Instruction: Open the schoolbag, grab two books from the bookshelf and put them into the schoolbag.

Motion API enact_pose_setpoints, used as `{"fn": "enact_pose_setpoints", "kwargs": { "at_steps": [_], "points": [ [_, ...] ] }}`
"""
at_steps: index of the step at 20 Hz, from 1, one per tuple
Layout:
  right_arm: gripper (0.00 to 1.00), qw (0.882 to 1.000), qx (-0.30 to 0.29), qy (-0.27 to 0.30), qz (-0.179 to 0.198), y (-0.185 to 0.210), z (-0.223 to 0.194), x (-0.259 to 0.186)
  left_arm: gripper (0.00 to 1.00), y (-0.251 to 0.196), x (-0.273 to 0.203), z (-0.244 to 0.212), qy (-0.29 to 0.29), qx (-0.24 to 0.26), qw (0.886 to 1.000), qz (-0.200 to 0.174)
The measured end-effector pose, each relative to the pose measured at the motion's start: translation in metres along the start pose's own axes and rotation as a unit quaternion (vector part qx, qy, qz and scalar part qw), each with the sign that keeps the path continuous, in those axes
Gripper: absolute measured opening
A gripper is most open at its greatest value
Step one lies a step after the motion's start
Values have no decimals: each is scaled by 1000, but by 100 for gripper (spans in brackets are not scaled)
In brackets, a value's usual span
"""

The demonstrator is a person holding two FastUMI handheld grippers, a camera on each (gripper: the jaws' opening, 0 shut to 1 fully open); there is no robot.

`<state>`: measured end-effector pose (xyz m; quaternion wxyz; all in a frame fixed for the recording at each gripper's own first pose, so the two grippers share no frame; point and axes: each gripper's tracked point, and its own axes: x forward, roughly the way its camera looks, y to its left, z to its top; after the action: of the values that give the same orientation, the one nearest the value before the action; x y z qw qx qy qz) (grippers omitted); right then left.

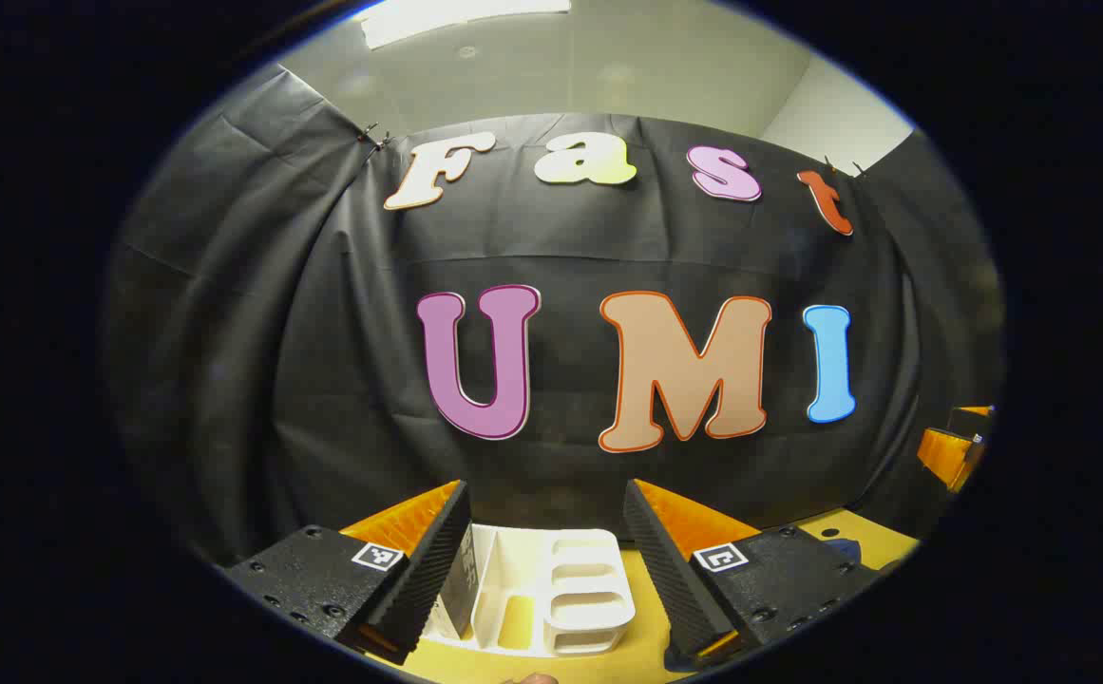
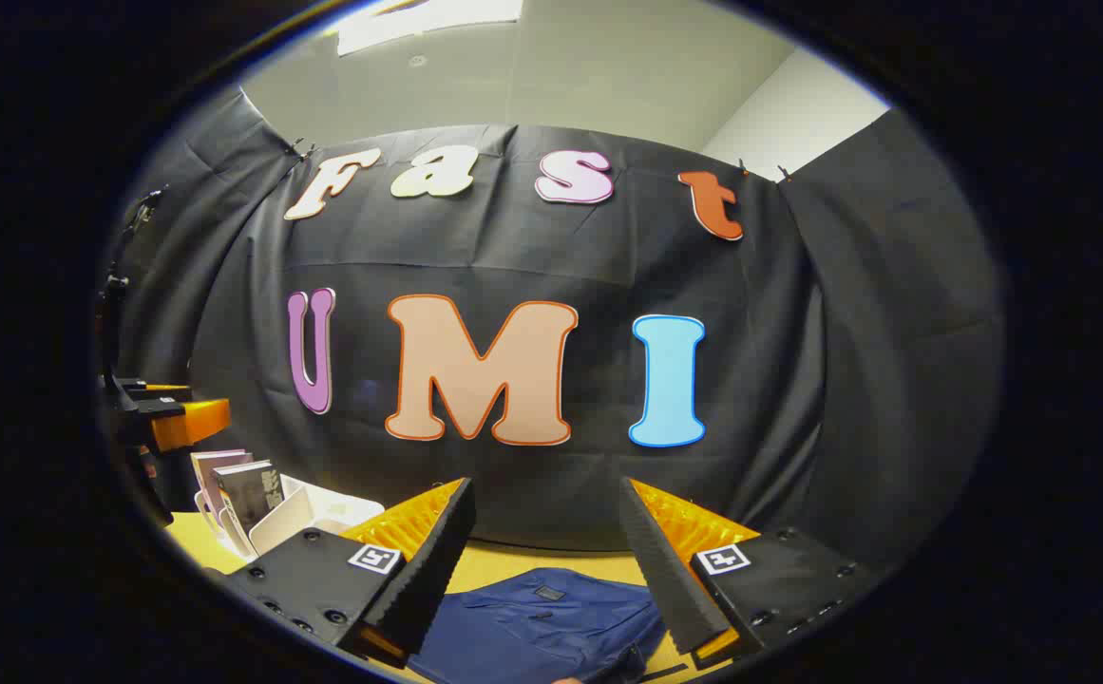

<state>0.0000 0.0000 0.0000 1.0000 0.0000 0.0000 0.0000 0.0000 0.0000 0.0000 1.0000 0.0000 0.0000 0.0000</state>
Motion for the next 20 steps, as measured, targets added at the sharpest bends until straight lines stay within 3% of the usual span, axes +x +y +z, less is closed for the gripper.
{"fn": "enact_pose_setpoints", "kwargs": {
  "at_steps": [20],
  "points": [
    [95, 998, -7, 13, 64, 38, -15, 9, 92, 35, -11, 2, -4, 27, 999, 44]
  ]
}}
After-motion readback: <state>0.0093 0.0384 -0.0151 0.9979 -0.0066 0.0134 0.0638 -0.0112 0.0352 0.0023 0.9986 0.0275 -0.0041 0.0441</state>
